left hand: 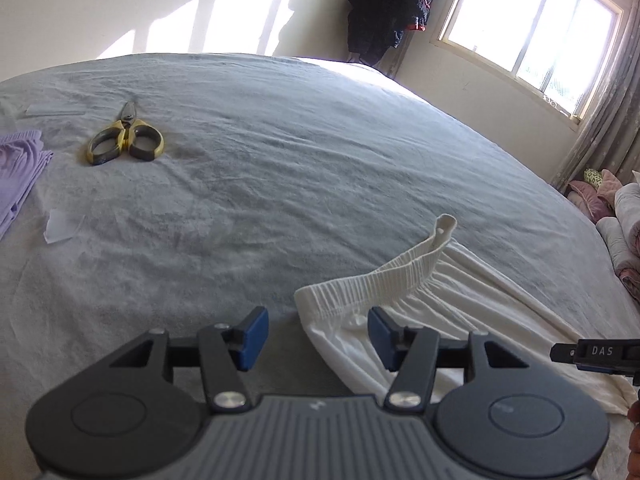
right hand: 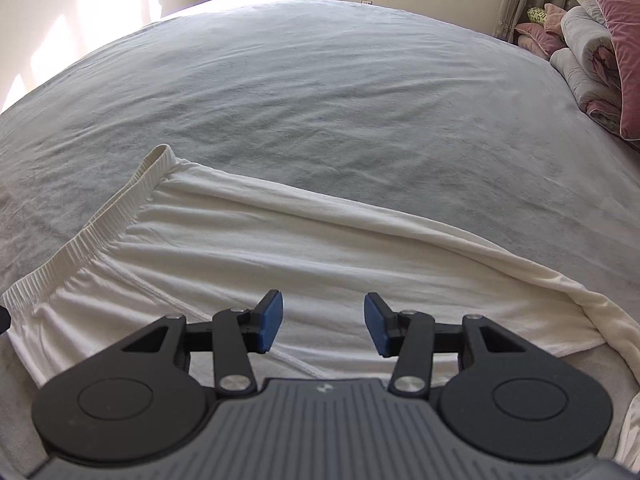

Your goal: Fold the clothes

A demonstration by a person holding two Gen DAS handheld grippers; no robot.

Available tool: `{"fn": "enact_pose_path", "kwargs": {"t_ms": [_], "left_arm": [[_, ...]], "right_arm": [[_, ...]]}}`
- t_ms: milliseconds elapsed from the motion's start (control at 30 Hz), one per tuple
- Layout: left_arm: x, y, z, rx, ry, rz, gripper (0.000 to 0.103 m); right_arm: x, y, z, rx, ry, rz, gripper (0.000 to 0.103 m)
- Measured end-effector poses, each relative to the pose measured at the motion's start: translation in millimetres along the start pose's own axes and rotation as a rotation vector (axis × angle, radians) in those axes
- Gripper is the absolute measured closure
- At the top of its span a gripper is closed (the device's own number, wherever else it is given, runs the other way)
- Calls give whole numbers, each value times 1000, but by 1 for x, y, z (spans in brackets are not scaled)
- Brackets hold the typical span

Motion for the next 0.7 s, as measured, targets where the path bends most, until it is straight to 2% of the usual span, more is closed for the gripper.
{"fn": "enact_pose_path", "kwargs": {"t_ms": [133, 367, 700], "left_arm": [[-8, -6, -1, 23, 20, -33, 47], [-13, -25, 8, 31, 8, -85, 47], [-28, -72, 14, 9, 30, -164, 47]], "right_arm": [[-20, -24, 10, 0, 20, -2, 54], [-52, -75, 28, -23, 22, -46, 53], [-87, -148, 45, -37, 33, -154, 52]]}}
Point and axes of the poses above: each gripper's, at about its wrist camera, not at the fingertips, and z roughly against the way its jaws point, y to its left, x to its top, the point moved 4 cm from there along -z, roughly the way its jaws point, and after that the axes turned 3 degrees about y, right-handed, at the moved point
